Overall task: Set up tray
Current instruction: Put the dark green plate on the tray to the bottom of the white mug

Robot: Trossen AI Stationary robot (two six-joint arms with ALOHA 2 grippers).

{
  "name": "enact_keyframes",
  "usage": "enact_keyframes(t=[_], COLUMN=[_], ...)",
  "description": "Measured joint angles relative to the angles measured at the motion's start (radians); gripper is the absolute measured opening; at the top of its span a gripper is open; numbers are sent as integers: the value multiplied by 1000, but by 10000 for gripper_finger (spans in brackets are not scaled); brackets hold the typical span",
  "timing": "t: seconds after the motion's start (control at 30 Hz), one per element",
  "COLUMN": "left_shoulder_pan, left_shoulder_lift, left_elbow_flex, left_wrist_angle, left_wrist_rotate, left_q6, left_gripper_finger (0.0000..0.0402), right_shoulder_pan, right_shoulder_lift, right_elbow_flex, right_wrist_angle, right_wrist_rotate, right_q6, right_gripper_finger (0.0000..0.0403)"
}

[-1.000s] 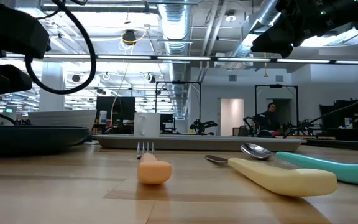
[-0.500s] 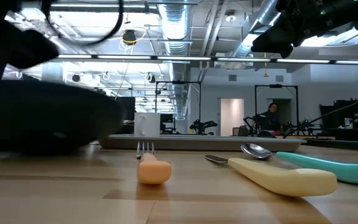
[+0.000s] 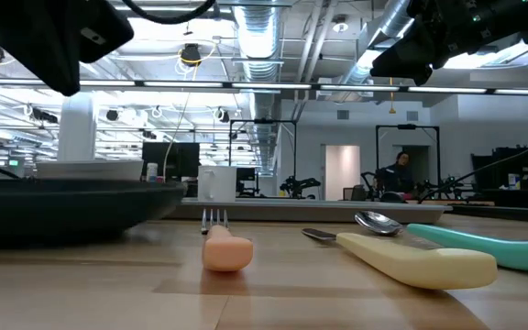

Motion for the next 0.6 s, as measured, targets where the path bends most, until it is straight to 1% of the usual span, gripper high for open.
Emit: enact_keyframes(t=[0.2, 0.4, 0.5, 0.6], left_shoulder_pan=[14, 16, 15, 17], left_shoulder_lift=[3, 19, 38, 64], left_elbow_flex=[0, -1, -1, -1], left_wrist_angle=[3, 77, 112, 113], left_wrist_rotate=[14, 17, 25, 24], left_q6=[-102, -223, -214, -212], left_gripper_finger=[15, 18, 31, 56], right_shoulder_pan=[0, 0, 0, 0], right_shoulder_lift=[0, 0, 0, 0], right_elbow_flex=[0, 0, 0, 0], right_wrist_angle=[0, -1, -1, 0], right_wrist_rotate=[0, -1, -1, -1], right_q6=[0, 0, 0, 0], right_gripper_finger=[133, 134, 133, 133])
